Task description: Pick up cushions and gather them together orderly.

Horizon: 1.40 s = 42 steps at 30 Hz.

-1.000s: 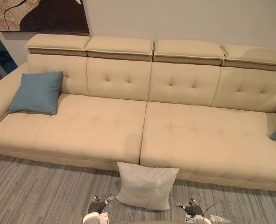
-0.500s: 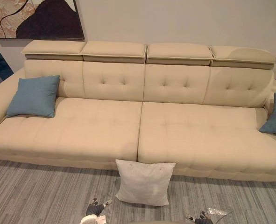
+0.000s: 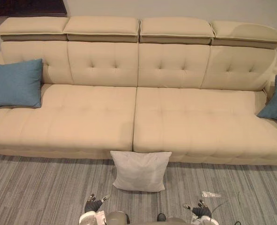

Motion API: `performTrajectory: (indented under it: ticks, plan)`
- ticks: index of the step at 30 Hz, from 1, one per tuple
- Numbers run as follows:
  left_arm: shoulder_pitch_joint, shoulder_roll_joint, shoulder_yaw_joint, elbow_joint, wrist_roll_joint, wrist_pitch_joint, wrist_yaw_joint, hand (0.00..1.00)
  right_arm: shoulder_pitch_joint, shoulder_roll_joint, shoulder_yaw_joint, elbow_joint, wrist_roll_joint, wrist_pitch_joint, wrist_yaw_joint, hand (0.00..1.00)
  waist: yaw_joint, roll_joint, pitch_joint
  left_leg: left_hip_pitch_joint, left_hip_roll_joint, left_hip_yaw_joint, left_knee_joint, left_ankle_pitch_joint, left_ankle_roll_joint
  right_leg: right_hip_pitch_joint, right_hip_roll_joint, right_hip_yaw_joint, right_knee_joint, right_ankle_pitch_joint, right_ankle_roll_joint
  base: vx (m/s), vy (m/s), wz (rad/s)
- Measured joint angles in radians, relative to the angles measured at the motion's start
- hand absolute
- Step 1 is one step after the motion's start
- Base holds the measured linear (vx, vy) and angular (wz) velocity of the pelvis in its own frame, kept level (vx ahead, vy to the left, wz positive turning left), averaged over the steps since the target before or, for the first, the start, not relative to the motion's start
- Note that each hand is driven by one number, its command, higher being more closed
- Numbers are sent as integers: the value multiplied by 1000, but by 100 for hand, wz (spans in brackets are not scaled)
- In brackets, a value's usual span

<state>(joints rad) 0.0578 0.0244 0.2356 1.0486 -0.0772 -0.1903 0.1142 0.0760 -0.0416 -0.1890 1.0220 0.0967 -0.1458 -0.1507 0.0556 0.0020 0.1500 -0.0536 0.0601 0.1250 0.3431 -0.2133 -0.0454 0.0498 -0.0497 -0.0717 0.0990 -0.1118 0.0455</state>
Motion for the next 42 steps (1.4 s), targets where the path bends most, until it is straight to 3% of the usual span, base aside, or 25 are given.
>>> performTrajectory:
  ticks: [7,9,11,12,14,16,17,18,22,26,31,32,37,42]
  plan:
    - [2,-7,-19,-18,-3,1,-4,0,-53,6,52,-26,-59,9,-5,0,28,2,-3,9,11,49,-65,-21,17,-57,18,61,20,7,-5,-11,15,-24]
    - [1,-9,-25,-18,6,1,-5,0,-65,3,79,-27,-66,10,-5,0,44,2,-5,28,5,103,-74,-35,25,-105,8,104,115,-29,15,-23,73,-70]
    - [-1,-1,-61,-16,16,1,-4,0,-73,5,97,-27,-97,15,-8,0,30,-1,-4,53,-15,123,-86,-35,32,-220,-19,88,353,-68,57,10,69,-21]
    - [-1,1,-61,-16,16,1,-4,0,-71,6,99,-27,-97,17,-8,0,28,-3,-4,57,-19,123,-88,-34,34,-236,-23,83,389,-70,61,40,68,0]
    - [-8,0,-60,-17,15,1,-1,0,-65,12,116,-28,-97,20,-9,0,25,-11,-8,78,-24,110,-96,-36,39,-279,-37,66,471,-108,51,66,12,16]
    - [-10,8,-59,-19,15,0,5,0,-65,22,124,-27,-97,19,-13,0,25,-23,-15,68,-29,77,-86,-38,36,-272,-38,66,388,-96,43,78,-64,43]
    - [-12,15,-58,-19,15,-1,10,0,-67,29,124,-28,-97,18,-15,0,24,-45,-19,50,-40,52,-73,-39,33,-262,-42,72,337,-83,18,91,-137,67]
    - [-39,12,-58,-18,14,-1,16,0,-83,32,124,-26,-97,19,-18,0,27,-49,-13,19,-33,18,-47,-42,27,-243,-43,51,300,-95,2,70,-156,73]
    - [-96,-34,-59,-50,-13,-4,20,0,-173,3,168,-31,-95,18,-29,0,35,-12,35,-151,8,-59,72,-52,3,-320,-19,-31,311,-78,-19,-20,-133,50]
    - [-193,-27,-52,-106,-65,-21,61,0,-262,-8,192,-122,-92,2,-64,0,50,-13,111,-363,18,-120,239,-57,-5,-491,-22,-83,455,-89,-38,-163,-102,40]
    - [-314,-14,-3,-180,-142,-51,119,0,-385,-31,187,-183,-45,-15,-108,0,53,-15,184,-589,16,-165,432,-114,-33,-695,-44,-108,647,-165,-75,-226,-45,23]
    - [-358,-2,24,-204,-174,-61,133,0,-420,-30,167,-183,-14,-15,-119,0,53,-22,191,-687,15,-177,492,-119,-36,-788,-51,-115,705,-179,-73,-255,-34,16]
    - [-487,69,43,-213,-229,-69,156,0,-536,-33,103,-179,16,-14,-149,0,48,-36,233,-882,15,-199,574,-104,-44,-970,-65,-134,797,-185,-76,-229,-48,13]
    - [-667,177,37,-213,-266,-71,167,0,-762,-72,-7,-167,89,-14,-183,0,31,-42,270,-1101,19,-213,609,-49,-51,-1181,-68,-146,832,-143,-82,-143,-24,1]
